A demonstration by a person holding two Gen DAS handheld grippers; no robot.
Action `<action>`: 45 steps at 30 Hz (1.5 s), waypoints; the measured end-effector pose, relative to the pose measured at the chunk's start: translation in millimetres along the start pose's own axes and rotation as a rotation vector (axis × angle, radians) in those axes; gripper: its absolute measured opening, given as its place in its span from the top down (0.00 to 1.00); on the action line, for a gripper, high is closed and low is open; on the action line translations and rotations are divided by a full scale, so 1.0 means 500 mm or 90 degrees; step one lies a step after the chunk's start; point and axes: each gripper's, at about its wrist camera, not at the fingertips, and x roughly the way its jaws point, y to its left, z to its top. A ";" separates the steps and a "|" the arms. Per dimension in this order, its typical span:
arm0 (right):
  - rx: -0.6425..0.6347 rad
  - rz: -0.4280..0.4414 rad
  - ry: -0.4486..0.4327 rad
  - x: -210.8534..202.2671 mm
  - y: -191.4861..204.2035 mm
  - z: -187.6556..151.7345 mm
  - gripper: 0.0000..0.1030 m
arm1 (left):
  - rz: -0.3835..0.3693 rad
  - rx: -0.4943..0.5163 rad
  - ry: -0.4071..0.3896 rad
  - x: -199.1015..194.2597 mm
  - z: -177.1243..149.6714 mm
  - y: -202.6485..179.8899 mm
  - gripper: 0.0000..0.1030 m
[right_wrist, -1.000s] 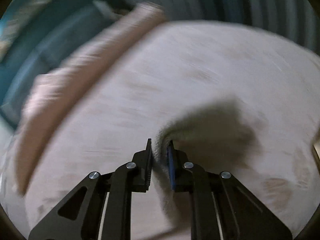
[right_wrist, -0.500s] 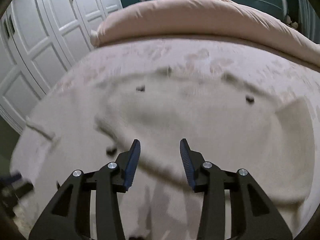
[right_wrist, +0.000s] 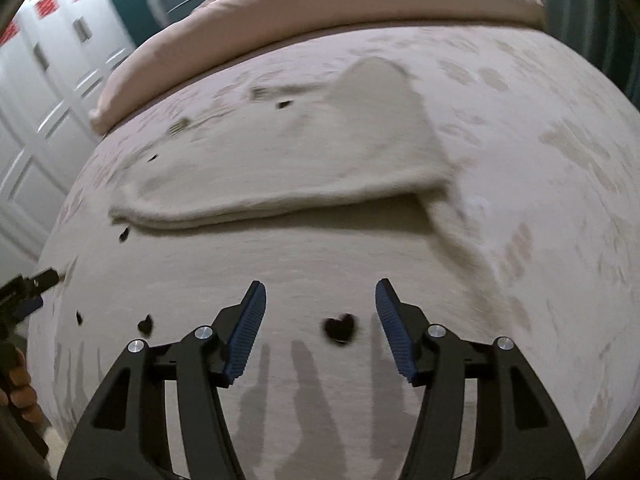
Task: Fold small clothes
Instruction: 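Grasp the other sleeve cuff with the left tool and lay it across the body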
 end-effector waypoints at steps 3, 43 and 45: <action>0.026 0.009 -0.006 0.005 -0.014 0.013 0.46 | -0.008 -0.002 0.001 0.008 0.010 -0.006 0.13; 0.192 0.111 -0.051 0.142 -0.138 0.095 0.93 | -0.312 -0.255 0.084 0.225 0.146 -0.037 0.32; 0.195 0.120 -0.063 0.142 -0.149 0.087 0.93 | -0.317 -0.265 0.092 0.257 0.151 -0.046 0.35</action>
